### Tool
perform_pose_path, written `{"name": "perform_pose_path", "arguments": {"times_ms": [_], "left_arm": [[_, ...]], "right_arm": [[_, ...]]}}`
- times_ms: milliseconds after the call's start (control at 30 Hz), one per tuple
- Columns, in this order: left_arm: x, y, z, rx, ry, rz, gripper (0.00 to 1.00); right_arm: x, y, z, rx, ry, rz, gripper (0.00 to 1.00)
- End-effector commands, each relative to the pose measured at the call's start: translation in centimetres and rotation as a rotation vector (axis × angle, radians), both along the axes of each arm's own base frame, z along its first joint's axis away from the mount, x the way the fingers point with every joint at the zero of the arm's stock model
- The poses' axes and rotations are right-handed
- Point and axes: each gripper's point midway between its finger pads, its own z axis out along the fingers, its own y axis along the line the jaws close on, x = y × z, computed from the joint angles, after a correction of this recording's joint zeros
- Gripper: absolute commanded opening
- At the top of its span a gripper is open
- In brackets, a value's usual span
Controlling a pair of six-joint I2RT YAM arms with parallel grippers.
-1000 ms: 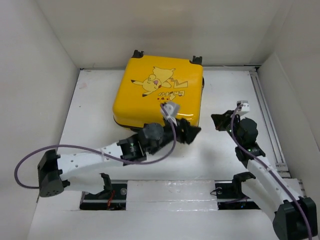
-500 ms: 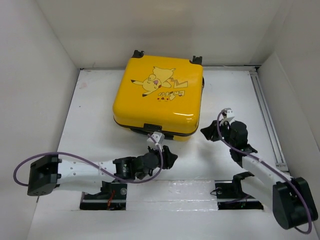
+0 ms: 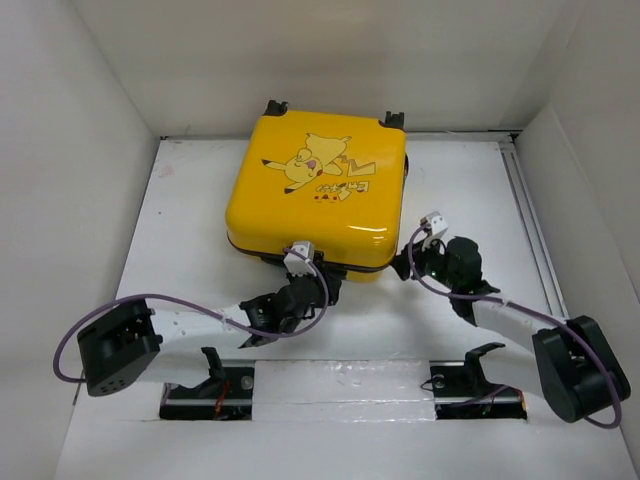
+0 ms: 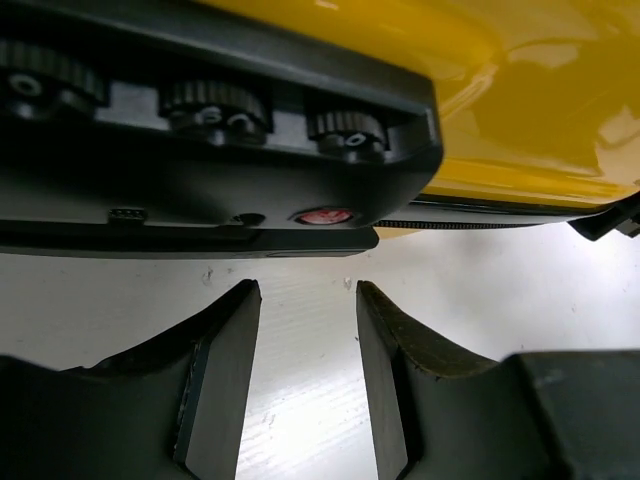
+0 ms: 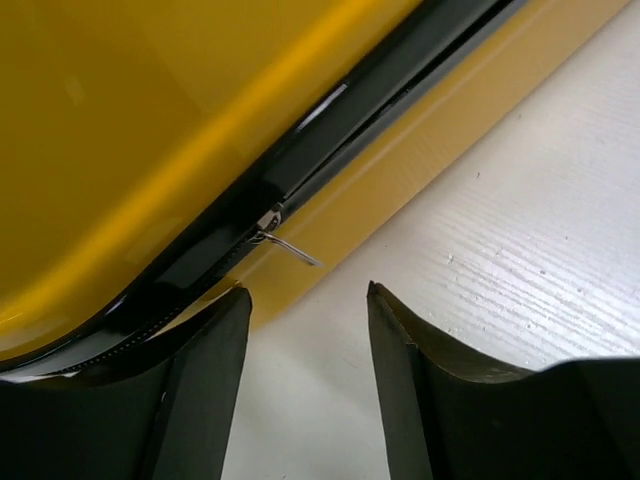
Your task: Pack the luggage
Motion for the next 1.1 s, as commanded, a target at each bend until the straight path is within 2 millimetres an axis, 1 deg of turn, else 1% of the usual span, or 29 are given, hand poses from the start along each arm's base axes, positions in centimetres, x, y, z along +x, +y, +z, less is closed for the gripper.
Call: {"name": "perform_pose_path", "arguments": {"times_ms": [0,33,100,133,200,233,267,300,333,367,400,467,500,533,567,600,633,667,700,733,767,800,833,900,933,967,1000,1033,1067], "left_arm": [[0.6,0.0,1.2,-0.021,-0.044,0.017,0.39],[0.6,0.4,1.4,-0.019,-0.049,0.028,0.39],[0.9,1.0,1.9,-0.025,-0.059,0.064,0.39],[0.9,1.5,1.7,-0.013,-0.053,0.083,0.39],[1.6,2.7,1.5,-0.009,-0.042,0.138,0.39],[1.7,2.9,1.7,-0.027,-0.033,0.155,0.39],[1.9,3.2,1.5,-0.026,-0.026,0.167,0.39],[1.8,3.4,1.4,-0.034,-0.022,0.171,0.39],[1.7,3.6,1.0,-0.026,-0.019,0.171,0.39],[1.7,3.6,1.3,-0.034,-0.022,0.171,0.39],[1.6,3.7,1.1,-0.035,-0.014,0.175,0.39],[1.5,3.6,1.1,-0.037,-0.01,0.165,0.39],[1.5,3.5,1.1,-0.044,-0.006,0.169,0.39],[1.4,3.4,1.1,-0.046,-0.002,0.161,0.39],[1.3,3.5,0.6,-0.029,0.005,0.161,0.39],[1.3,3.6,0.4,-0.019,0.009,0.161,0.39],[1.3,3.6,0.4,-0.019,0.01,0.161,0.39],[1.2,3.8,0.2,-0.014,0.018,0.164,0.39],[1.2,3.8,0.5,-0.024,0.014,0.164,0.39],[0.9,3.8,0.1,-0.018,0.024,0.154,0.39],[0.9,3.7,0.4,-0.031,0.023,0.146,0.39],[0.8,3.8,0.4,-0.035,0.021,0.145,0.39],[0.7,3.7,0.4,-0.037,0.025,0.138,0.39],[0.4,3.4,0.8,-0.065,0.025,0.117,0.39],[0.5,3.3,1.1,-0.07,0.015,0.113,0.39],[0.4,3.0,1.2,-0.08,0.017,0.102,0.39],[0.2,3.1,0.8,-0.074,0.025,0.093,0.39],[0.2,3.1,1.1,-0.084,0.021,0.092,0.39],[0.2,3.0,1.3,-0.093,0.016,0.092,0.39]], "right_arm": [[0.5,3.3,7.0,0.059,-0.281,0.162,0.56],[0.2,3.4,7.2,0.057,-0.29,0.178,0.55],[-0.6,4.5,8.0,0.073,-0.308,0.234,0.54],[-1.0,5.0,8.3,0.081,-0.318,0.264,0.5],[-2.2,6.8,9.4,0.095,-0.345,0.342,0.5],[-2.7,7.5,9.6,0.094,-0.351,0.377,0.5],[-3.2,8.0,9.3,0.09,-0.328,0.396,0.49],[-3.5,8.8,9.6,0.081,-0.337,0.403,0.49],[-3.5,8.8,9.4,0.064,-0.335,0.388,0.49],[-3.3,8.7,9.7,0.042,-0.354,0.371,0.49],[-2.8,8.1,8.8,0.01,-0.325,0.329,0.49],[-2.4,7.2,9.2,0.002,-0.34,0.267,0.52],[-2.3,6.9,9.0,0.007,-0.328,0.242,0.52],[-2.0,6.1,8.3,-0.002,-0.313,0.191,0.52],[-1.5,5.7,8.3,-0.002,-0.306,0.152,0.52],[-1.3,5.3,8.3,-0.011,-0.303,0.124,0.45],[-1.6,5.2,7.1,-0.027,-0.249,0.125,0.41],[-1.5,4.9,6.6,-0.031,-0.223,0.106,0.4],[-1.7,4.7,5.8,-0.031,-0.2,0.095,0.4],[-2.1,4.7,5.1,-0.019,-0.168,0.089,0.4],[-2.4,4.3,3.8,-0.032,-0.139,0.06,0.4],[-2.2,3.6,3.0,-0.036,-0.117,0.016,0.4],[-2.1,3.1,3.5,-0.008,-0.123,-0.032,0.42],[-1.6,1.9,4.0,0.009,-0.152,-0.094,0.42],[-1.3,1.4,4.8,0.02,-0.174,-0.12,0.42],[-1.0,1.0,4.8,0.006,-0.184,-0.128,0.42],[-0.8,0.5,5.2,0.006,-0.199,-0.122,0.42],[-0.5,0.5,5.8,0.019,-0.214,-0.12,0.42],[-0.5,0.4,5.9,0.011,-0.221,-0.11,0.42]]}}
